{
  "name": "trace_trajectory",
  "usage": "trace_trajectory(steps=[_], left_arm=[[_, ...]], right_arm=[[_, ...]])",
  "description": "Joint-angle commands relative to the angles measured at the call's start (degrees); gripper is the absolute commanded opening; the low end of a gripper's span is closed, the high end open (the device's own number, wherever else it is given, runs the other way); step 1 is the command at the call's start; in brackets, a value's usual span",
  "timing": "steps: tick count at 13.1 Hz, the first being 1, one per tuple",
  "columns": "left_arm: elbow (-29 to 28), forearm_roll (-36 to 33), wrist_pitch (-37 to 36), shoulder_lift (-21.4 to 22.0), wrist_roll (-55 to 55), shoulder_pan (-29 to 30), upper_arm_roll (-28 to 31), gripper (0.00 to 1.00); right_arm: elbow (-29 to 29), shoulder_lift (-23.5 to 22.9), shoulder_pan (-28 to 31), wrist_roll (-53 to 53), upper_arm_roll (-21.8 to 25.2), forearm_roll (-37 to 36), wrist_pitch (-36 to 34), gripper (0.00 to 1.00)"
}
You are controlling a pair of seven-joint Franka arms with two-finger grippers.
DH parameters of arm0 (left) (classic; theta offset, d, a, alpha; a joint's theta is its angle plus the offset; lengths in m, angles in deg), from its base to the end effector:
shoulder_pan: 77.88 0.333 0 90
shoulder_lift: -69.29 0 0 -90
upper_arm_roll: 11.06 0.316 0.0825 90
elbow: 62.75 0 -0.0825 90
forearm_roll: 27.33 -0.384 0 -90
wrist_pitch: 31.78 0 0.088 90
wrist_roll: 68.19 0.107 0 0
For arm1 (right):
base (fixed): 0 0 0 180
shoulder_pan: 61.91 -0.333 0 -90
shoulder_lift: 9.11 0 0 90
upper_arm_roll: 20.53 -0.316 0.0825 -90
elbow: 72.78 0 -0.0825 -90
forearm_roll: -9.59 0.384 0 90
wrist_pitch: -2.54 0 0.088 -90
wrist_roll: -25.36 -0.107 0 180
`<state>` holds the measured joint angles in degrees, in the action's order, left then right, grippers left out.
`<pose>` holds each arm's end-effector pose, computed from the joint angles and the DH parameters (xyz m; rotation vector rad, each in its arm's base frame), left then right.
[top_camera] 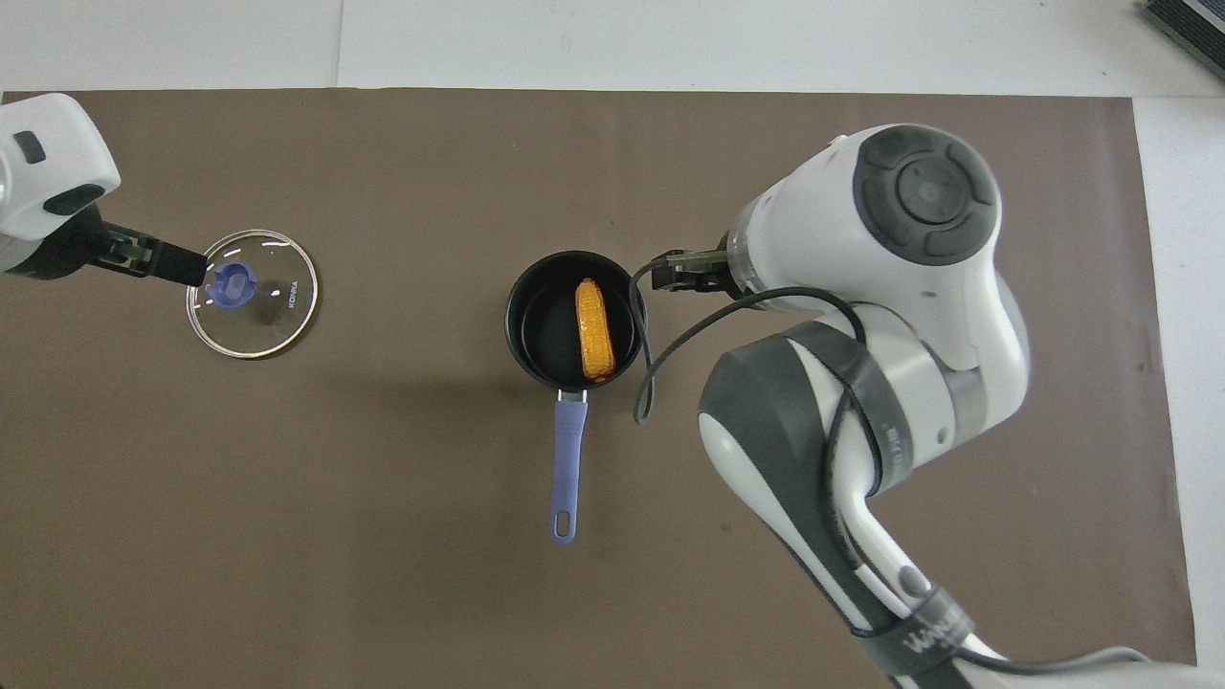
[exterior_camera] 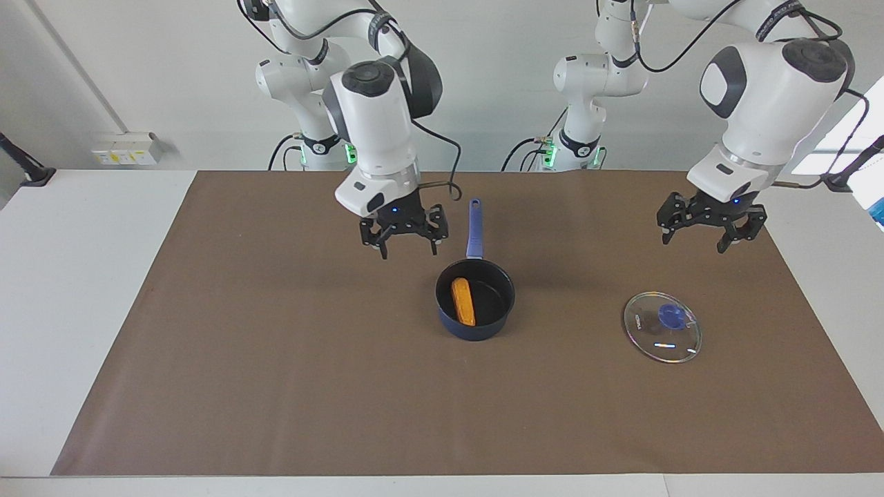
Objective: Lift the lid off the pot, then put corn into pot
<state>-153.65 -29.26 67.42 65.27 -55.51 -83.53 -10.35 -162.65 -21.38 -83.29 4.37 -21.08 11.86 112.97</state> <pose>0.5879 -0.0480 0.5916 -3.0627 0.4813 -0.1120 0.5957 0.2422 0.5310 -3.0459 -0.0075 -0.1831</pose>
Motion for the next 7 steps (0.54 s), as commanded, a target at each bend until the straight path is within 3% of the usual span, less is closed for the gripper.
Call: trace_trajectory(steps=[1,3,5,7], left_arm=[[3.6,-0.8,-8.6,3.7,-0.9,-0.2,0.2,1.00],[3.6,-0.6,-13.2,7.4,-1.2,-0.2,0.1,1.00],[4.0,-0.4,-15.9,8.1,-1.3,-0.2,0.4,1.00],[7.8,-0.4,-19.9,7.7,-1.3,-0.2,0.3,1.00]], right_arm=[[-1.4,4.3,3.7,5.4,-0.4,0.9,-5.2,1.00],[-1.4,7.0,7.0,9.2,-0.3,0.3,-8.8,1.00],[-1.3,9.1,10.5,11.8,-0.3,-0.2,-11.8,1.00],[-1.2,10.6,14.0,16.4,-0.2,-0.2,-13.5,1.00]])
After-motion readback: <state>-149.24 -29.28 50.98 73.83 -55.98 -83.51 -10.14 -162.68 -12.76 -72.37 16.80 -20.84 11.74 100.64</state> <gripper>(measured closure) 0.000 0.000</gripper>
